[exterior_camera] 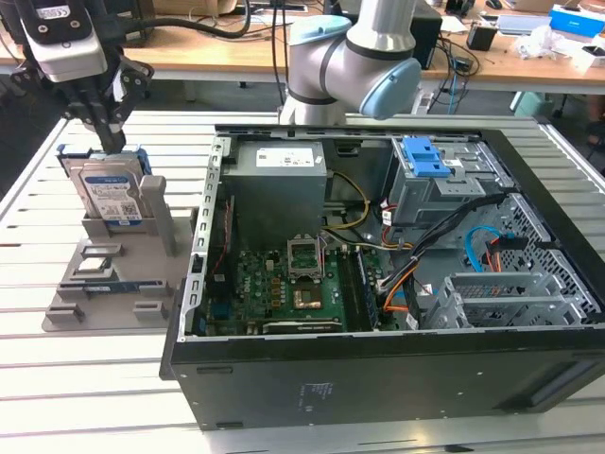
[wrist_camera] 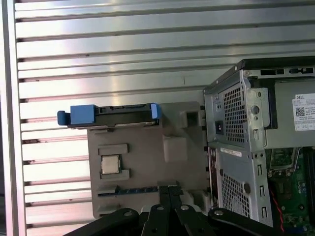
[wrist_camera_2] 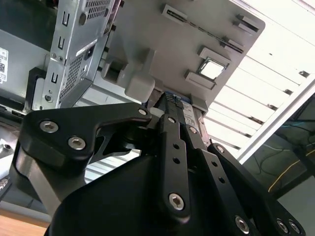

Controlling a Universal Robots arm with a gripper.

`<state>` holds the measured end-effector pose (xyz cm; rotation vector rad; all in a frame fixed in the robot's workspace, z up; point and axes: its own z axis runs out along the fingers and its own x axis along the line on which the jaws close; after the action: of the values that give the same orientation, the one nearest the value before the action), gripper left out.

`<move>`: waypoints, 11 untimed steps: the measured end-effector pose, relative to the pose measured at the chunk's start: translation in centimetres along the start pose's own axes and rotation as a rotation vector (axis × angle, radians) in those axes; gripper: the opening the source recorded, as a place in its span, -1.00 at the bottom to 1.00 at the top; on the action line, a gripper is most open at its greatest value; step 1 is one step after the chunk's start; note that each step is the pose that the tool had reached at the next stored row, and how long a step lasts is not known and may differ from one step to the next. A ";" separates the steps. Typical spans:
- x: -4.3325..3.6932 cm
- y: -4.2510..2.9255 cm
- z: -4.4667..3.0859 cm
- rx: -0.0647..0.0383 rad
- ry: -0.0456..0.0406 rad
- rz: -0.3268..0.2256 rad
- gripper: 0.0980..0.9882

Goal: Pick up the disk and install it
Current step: 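Reach for the disk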

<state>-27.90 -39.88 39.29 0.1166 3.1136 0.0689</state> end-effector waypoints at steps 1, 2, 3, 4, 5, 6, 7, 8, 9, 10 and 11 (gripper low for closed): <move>0.29 -0.02 -0.01 0.000 0.0000 0.000 -0.98; 0.54 -0.04 -0.01 0.000 0.0000 0.000 -0.98; 0.79 -0.06 -0.02 0.000 0.0000 0.000 -0.98; 1.00 -0.08 -0.02 0.000 0.0000 0.000 -0.98; 1.24 -0.09 -0.03 0.000 0.0000 0.000 -0.98; 1.72 -0.13 -0.04 0.000 0.0000 0.000 -0.98; 2.18 -0.16 -0.05 0.000 0.0000 0.000 -0.98; 2.39 -0.18 -0.05 0.000 0.0000 0.000 -0.98; 2.58 -0.19 -0.06 0.000 0.0001 0.000 -0.98; 2.89 -0.22 -0.07 0.000 0.0000 0.000 -0.98; 3.25 -0.22 -0.07 0.000 0.0000 0.000 -0.98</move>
<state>-31.16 -39.86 39.27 0.1166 3.1137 0.0682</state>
